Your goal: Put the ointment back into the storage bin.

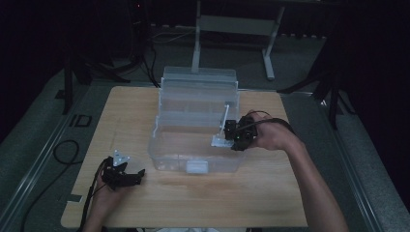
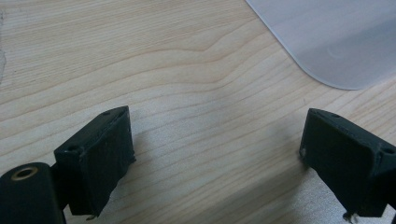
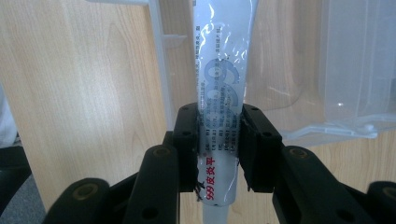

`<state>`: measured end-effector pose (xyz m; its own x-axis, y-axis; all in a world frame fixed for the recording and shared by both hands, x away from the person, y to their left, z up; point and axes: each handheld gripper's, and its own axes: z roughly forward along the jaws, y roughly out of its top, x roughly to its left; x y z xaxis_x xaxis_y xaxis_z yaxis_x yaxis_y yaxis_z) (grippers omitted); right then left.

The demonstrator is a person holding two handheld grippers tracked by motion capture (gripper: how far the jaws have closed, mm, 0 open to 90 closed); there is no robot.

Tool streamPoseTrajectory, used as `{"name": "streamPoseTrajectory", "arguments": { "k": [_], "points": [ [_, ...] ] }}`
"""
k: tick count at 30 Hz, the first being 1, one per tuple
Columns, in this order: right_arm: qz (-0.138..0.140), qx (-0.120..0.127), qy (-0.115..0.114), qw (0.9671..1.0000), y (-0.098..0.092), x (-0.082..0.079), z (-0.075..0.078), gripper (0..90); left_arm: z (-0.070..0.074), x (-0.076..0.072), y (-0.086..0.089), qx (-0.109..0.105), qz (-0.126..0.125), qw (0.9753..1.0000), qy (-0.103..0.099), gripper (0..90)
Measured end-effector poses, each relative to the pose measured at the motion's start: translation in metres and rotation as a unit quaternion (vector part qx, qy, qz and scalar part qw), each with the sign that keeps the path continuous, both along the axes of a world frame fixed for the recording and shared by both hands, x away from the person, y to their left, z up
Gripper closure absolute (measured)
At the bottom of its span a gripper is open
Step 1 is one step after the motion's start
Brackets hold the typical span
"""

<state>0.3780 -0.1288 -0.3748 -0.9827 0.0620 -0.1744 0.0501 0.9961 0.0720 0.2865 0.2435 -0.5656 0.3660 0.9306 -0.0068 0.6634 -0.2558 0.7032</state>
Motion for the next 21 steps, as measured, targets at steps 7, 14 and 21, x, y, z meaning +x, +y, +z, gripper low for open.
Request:
{"name": "streamPoseTrajectory", "arguments": {
  "k": [7, 14, 21],
  "points": [
    [0.009, -0.003, 0.0, 1.0, 0.003, 0.0, -0.005, 69.9, 0.0, 0.0, 0.0, 0.0, 0.0, 1.0, 0.0, 10.0],
    [0.018, -0.006, 0.001, 0.9998, 0.007, 0.0, -0.01, 69.8, 0.0, 0.0, 0.0, 0.0, 0.0, 1.0, 0.0, 10.0],
    [0.018, -0.008, 0.007, 0.9998, 0.011, 0.0, -0.014, 69.7, 0.0, 0.0, 0.0, 0.0, 0.0, 1.0, 0.0, 10.0]
  ]
}}
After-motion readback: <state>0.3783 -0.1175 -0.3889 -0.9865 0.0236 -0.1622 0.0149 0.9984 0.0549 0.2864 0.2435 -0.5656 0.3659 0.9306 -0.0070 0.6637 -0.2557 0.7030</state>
